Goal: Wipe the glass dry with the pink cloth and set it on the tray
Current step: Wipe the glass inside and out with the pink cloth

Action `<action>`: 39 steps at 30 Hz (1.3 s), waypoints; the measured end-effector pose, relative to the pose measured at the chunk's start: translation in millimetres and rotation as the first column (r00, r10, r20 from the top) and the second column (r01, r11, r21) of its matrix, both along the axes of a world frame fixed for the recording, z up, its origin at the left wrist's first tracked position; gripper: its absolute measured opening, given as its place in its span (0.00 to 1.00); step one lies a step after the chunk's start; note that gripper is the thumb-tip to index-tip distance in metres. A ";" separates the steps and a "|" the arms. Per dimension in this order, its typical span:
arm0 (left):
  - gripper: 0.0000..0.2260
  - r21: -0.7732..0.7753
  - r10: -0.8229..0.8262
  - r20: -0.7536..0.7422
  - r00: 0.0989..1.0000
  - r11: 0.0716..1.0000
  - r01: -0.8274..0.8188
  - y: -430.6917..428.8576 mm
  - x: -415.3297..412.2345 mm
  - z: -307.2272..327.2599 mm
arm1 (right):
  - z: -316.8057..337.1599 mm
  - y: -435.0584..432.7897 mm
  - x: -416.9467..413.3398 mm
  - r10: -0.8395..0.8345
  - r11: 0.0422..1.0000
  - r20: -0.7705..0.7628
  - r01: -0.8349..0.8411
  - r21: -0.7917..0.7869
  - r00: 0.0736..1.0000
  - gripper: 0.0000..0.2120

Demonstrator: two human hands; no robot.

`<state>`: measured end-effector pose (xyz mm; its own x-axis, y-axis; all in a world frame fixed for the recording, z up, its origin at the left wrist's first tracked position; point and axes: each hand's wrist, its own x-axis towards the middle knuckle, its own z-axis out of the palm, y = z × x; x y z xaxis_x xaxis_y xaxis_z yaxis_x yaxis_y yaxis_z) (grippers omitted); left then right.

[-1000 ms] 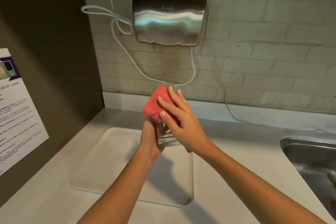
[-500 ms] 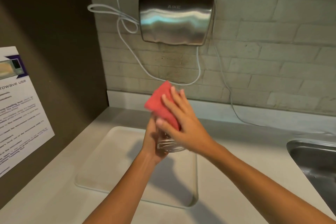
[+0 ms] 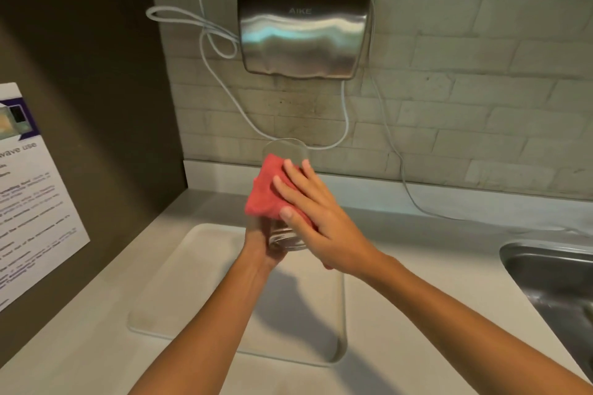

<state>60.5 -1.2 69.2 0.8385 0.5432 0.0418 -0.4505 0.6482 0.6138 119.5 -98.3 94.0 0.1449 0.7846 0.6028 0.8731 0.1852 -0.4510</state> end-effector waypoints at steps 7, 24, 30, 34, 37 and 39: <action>0.23 0.027 0.010 -0.091 0.996 1.000 -0.008 -6.0 7.5 4.8 | 21.6 16.0 7.9 -0.140 0.977 -0.528 0.202 0.063 0.837 0.22; 0.36 0.337 0.146 -0.330 0.933 0.941 -0.028 -6.7 8.2 10.0 | 19.3 20.9 8.6 -0.237 0.965 -0.341 0.262 0.028 0.909 0.21; 0.24 0.132 -0.047 -0.164 0.985 0.989 0.069 -1.1 0.3 7.1 | 8.2 12.6 -5.0 -0.157 0.988 -0.220 0.156 -0.024 0.963 0.20; 0.27 0.136 -0.069 -0.175 0.982 0.986 0.094 -1.2 -5.3 5.1 | 12.6 6.7 -1.0 -0.110 0.994 -0.255 0.105 -0.033 0.961 0.20; 0.29 0.097 -0.058 -0.149 0.987 0.993 0.073 -4.7 -6.2 6.5 | 28.3 13.1 5.4 -0.113 0.993 -0.367 0.114 -0.020 0.923 0.20; 0.29 0.091 -0.065 -0.127 0.990 0.993 0.077 -5.7 -6.5 11.2 | 31.2 14.3 4.4 -0.106 0.993 -0.388 0.118 0.008 0.915 0.20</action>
